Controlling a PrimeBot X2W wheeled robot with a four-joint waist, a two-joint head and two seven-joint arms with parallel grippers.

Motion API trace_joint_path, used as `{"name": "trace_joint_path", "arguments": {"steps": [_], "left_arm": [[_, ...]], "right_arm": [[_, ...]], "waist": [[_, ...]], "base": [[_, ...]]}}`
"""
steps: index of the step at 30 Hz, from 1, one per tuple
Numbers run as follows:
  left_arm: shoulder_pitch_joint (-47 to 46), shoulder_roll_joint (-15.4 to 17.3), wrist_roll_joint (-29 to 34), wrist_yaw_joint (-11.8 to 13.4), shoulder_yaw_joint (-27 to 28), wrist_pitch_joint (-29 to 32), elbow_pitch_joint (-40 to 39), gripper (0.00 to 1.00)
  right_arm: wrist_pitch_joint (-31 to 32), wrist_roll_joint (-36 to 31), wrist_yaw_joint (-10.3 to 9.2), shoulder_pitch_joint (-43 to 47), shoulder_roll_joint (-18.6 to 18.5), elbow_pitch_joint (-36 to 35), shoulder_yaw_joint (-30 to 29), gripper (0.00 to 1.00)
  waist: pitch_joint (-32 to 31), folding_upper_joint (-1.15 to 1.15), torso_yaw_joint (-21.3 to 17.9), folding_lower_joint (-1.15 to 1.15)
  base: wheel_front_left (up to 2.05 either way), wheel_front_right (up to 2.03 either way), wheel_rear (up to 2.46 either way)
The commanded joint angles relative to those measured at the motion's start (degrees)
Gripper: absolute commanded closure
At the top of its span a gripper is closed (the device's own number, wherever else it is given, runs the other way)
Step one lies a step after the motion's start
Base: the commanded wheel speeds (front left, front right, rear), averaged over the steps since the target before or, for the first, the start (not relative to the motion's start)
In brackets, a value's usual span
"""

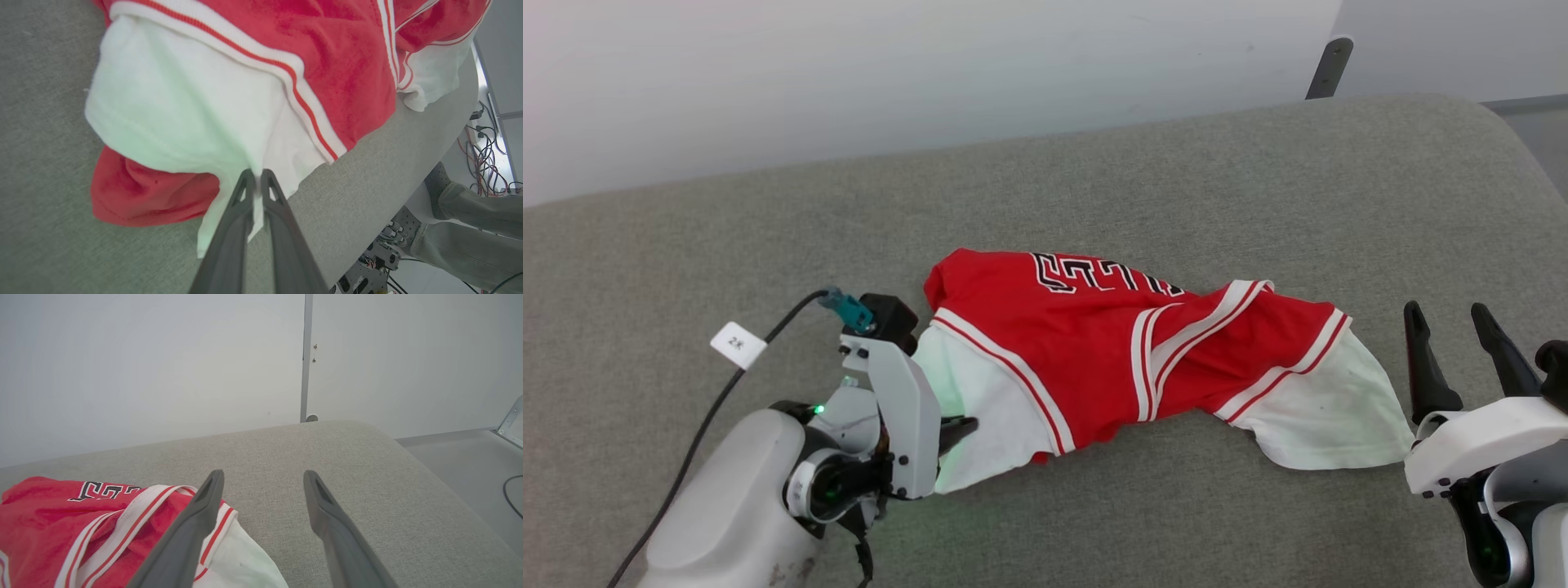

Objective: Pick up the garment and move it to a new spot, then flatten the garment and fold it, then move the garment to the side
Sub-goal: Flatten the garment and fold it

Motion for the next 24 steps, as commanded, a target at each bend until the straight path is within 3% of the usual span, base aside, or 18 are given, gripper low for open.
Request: {"name": "trace_joint_path", "arguments": {"steps": [1, 15, 24], "left_arm": [[-0.6, 0.1, 0.1, -0.4, -0.2, -0.3, 0.5, 1.0], [-3.3, 0.6, -1.1, -2.2, -1.0, -2.6, 2.7, 1.0], [-3.2, 5.7, -1.4, -0.9, 1.0, -1.2, -1.7, 1.0]], "right_arm": [[-0.7, 0.1, -0.04, -0.5, -0.4, 0.0, 0.4, 0.0], [-4.5, -0.4, -0.04, -0.6, -1.4, 0.3, 1.0, 0.0], [-5.0, 0.1, -0.04, 0.1, -2.0, -0.2, 1.4, 0.0]], "waist": [[0.0, 0.0, 0.0, 0.0], [-0.3, 0.0, 1.3, 0.0], [-1.5, 0.0, 2.5, 0.0]], "base": [[0.0, 0.0, 0.0], [0.0, 0.0, 0.0], [0.0, 0.0, 0.0]]}}
